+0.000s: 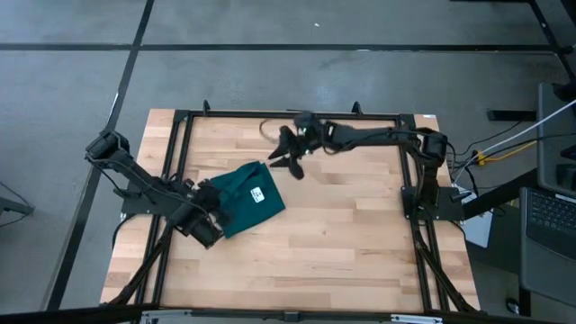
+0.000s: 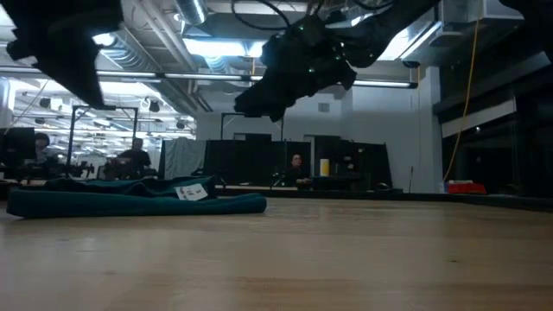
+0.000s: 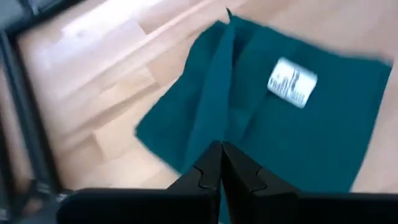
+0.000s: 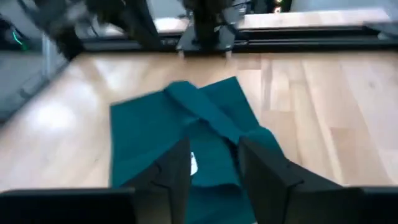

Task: Fold microfiber towels
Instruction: Fold the green napkin

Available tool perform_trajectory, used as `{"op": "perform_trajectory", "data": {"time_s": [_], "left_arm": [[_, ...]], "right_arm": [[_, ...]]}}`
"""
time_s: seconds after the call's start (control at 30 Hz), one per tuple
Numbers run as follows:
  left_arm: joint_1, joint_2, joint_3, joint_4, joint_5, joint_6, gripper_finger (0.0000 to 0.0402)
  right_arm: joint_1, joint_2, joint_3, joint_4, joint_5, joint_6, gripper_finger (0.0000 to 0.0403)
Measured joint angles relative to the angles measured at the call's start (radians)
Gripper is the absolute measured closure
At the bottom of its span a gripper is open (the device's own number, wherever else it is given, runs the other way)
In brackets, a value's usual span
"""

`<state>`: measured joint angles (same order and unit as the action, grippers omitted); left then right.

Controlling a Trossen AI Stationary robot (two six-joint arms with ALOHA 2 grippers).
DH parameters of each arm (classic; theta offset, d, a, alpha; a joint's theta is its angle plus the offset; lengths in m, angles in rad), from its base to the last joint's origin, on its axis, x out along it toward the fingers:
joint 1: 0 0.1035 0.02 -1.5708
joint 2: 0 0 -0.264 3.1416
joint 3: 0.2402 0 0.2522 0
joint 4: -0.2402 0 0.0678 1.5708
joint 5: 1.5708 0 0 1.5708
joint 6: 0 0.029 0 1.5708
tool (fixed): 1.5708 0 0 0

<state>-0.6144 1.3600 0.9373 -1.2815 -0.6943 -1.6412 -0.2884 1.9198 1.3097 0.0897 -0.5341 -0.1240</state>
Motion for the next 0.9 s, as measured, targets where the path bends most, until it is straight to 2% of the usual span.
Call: {"op": "perform_trajectory", "data": {"time_s": [0.1, 0.2, 0.3, 0.37, 0.43, 0.53, 0.57, 0.63, 0.73, 0.9], "left_arm": [[-0.034, -0.004, 0.002, -0.024, 0.078, 0.115, 0.0399], [-0.065, -0.004, 0.002, -0.117, 0.159, 0.161, 0.04], [-0.068, -0.004, -0.001, -0.185, 0.173, 0.207, 0.0399], [-0.049, -0.007, -0.035, -0.151, 0.181, 0.255, 0.0396], [-0.025, -0.017, -0.088, 0.004, 0.232, 0.332, 0.0395], [0.006, -0.025, -0.188, 0.333, 0.317, 0.41, 0.0399], [0.016, -0.024, -0.217, 0.442, 0.319, 0.405, 0.04], [0.047, -0.024, -0.252, 0.615, 0.253, 0.364, 0.0399], [0.149, -0.02, -0.262, 0.761, 0.182, 0.411, 0.04], [0.353, 0.074, -0.255, 0.984, 0.315, 0.66, 0.0399]], "right_arm": [[-0.051, -0.007, -0.006, -0.035, -0.243, 0.162, 0.0248], [-0.076, -0.03, -0.066, -0.038, -0.475, 0.275, 0.0245], [-0.076, -0.094, -0.165, -0.034, -0.554, 0.298, 0.0251], [-0.065, -0.146, -0.224, -0.024, -0.581, 0.314, 0.0256], [-0.043, -0.207, -0.275, -0.022, -0.588, 0.337, 0.026], [0.017, -0.305, -0.34, -0.015, -0.579, 0.358, 0.0266], [0.042, -0.338, -0.361, -0.012, -0.561, 0.36, 0.0268], [0.085, -0.408, -0.413, -0.004, -0.5, 0.36, 0.0273], [0.128, -0.498, -0.499, 0.11, -0.368, 0.416, 0.0285], [0.142, -0.615, -0.63, 0.314, -0.245, 0.543, 0.0306]]}}
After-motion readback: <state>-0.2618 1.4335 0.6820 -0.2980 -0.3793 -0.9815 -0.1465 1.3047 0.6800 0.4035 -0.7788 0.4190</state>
